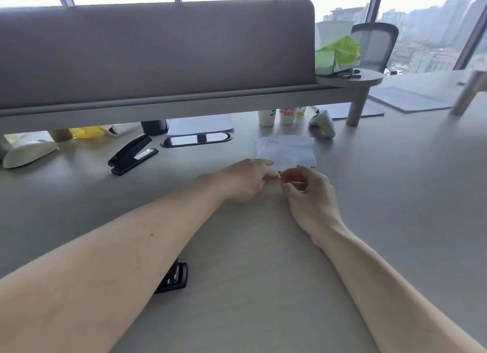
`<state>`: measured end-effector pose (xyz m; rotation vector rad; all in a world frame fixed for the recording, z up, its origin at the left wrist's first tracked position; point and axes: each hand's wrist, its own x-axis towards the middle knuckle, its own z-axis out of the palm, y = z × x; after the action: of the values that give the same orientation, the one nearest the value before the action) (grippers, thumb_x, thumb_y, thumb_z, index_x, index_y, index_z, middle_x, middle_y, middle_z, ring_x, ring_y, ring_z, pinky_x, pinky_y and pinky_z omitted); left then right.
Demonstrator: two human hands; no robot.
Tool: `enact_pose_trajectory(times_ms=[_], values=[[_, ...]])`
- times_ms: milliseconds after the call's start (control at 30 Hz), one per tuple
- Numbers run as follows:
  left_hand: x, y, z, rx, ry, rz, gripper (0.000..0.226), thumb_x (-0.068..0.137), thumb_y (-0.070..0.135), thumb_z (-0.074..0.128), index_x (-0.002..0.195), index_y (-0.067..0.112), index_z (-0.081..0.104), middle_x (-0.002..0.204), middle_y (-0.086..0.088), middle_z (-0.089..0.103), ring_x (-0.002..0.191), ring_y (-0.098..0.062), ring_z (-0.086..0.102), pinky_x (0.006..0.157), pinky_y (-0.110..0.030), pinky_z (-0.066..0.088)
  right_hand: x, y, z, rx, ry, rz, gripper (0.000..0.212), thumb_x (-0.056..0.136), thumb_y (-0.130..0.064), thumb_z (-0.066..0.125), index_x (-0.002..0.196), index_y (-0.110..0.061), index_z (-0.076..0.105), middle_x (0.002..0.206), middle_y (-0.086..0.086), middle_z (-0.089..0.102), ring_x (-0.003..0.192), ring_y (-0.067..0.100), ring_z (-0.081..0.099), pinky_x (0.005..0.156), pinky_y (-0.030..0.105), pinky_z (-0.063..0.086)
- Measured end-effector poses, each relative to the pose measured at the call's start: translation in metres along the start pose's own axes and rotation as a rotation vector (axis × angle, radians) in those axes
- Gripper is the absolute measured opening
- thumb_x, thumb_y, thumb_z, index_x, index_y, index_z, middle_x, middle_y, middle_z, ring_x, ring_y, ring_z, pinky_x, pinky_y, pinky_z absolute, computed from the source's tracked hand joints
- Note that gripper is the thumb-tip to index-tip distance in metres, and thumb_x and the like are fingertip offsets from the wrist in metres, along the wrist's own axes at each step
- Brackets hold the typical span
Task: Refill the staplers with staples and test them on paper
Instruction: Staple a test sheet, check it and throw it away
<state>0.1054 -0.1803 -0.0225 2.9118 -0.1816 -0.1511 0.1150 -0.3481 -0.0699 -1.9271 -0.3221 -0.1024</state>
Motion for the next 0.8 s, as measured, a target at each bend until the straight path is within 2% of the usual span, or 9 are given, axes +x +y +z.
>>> enact_pose_trajectory(times_ms=[100,233,267,367,467,567,667,733,800], values=[[0.004,-0.005,0.008,0.141,0.046,0.047,0.042,0.100,0.005,0.039,0.129,0.021,0.065,0.142,0.002,0.060,0.130,-0.026,0.056,0.104,-0.040,0.043,0.000,0.000,0.001,0.035,0.021,0.018,0.016,0.095,-0.014,0.067,0.104,-0.020,0.079,0.098,-0.010,0.077,0.085,-0.010,0.065,0.069,0.004,0.044],[-0.006,-0.007,0.000,0.262,0.190,0.095,0.045,0.093,-0.003,0.046,0.131,0.015,0.063,0.141,0.003,0.058,0.122,-0.027,0.059,0.101,-0.042,0.046,-0.001,-0.006,-0.001,0.130,0.072,0.061,0.011,0.100,-0.031,0.068,0.102,-0.022,0.074,0.103,-0.005,0.078,0.087,-0.007,0.067,0.067,0.002,0.045],[-0.012,-0.006,-0.006,0.259,0.241,0.106,0.046,0.092,-0.004,0.047,0.132,0.013,0.062,0.143,0.003,0.057,0.122,-0.028,0.059,0.102,-0.043,0.047,-0.001,-0.006,-0.001,0.165,0.064,0.080,0.018,0.099,-0.041,0.067,0.100,-0.024,0.072,0.102,-0.005,0.078,0.090,-0.001,0.071,0.074,0.006,0.049],[-0.037,0.000,-0.022,0.260,0.434,0.145,0.048,0.089,-0.011,0.051,0.132,0.010,0.063,0.144,0.000,0.058,0.117,-0.031,0.062,0.096,-0.044,0.051,-0.005,-0.008,-0.002,0.311,0.024,0.121,0.044,0.087,-0.069,0.063,0.096,-0.027,0.073,0.100,-0.005,0.078,0.102,0.016,0.077,0.102,0.039,0.058],[-0.077,0.012,-0.031,0.352,0.589,0.251,0.054,0.072,-0.024,0.056,0.117,0.003,0.070,0.124,-0.006,0.068,0.104,-0.033,0.064,0.080,-0.046,0.059,-0.016,-0.025,-0.005,0.610,-0.063,0.177,0.033,0.101,-0.054,0.060,0.102,-0.023,0.070,0.115,0.004,0.074,0.110,0.029,0.074,0.104,0.040,0.057],[-0.119,0.019,-0.029,0.498,0.623,0.391,0.048,0.065,-0.023,0.052,0.098,0.003,0.074,0.108,-0.007,0.074,0.095,-0.031,0.066,0.075,-0.041,0.059,-0.029,-0.050,-0.010,0.983,-0.206,0.367,0.053,0.093,-0.060,0.057,0.112,-0.011,0.062,0.114,0.014,0.072,0.101,0.034,0.075,0.099,0.046,0.060],[-0.160,0.021,-0.020,0.600,0.612,0.474,0.040,0.082,-0.013,0.042,0.090,0.008,0.075,0.104,-0.002,0.075,0.092,-0.026,0.067,0.075,-0.036,0.054,-0.045,-0.062,-0.007,0.967,-0.343,0.427,0.046,0.100,-0.044,0.062,0.115,0.000,0.061,0.084,0.009,0.079,0.075,0.028,0.079,0.077,0.041,0.069],[-0.184,0.018,-0.013,0.594,0.597,0.506,0.039,0.089,-0.008,0.041,0.093,0.011,0.075,0.108,0.000,0.075,0.093,-0.024,0.067,0.078,-0.033,0.052,-0.057,-0.064,-0.002,0.887,-0.397,0.439,0.049,0.100,-0.021,0.069,0.135,0.009,0.054,0.100,0.017,0.075,0.075,0.029,0.079,0.067,0.038,0.069],[-0.207,0.013,-0.007,0.547,0.577,0.505,0.030,0.085,-0.008,0.059,0.099,0.012,0.076,0.117,-0.001,0.075,0.098,-0.023,0.066,0.082,-0.032,0.053,-0.069,-0.061,0.002,0.790,-0.397,0.440,0.056,0.095,-0.001,0.071,0.146,0.006,0.047,0.120,0.020,0.072,0.084,0.029,0.078,0.068,0.036,0.068]])
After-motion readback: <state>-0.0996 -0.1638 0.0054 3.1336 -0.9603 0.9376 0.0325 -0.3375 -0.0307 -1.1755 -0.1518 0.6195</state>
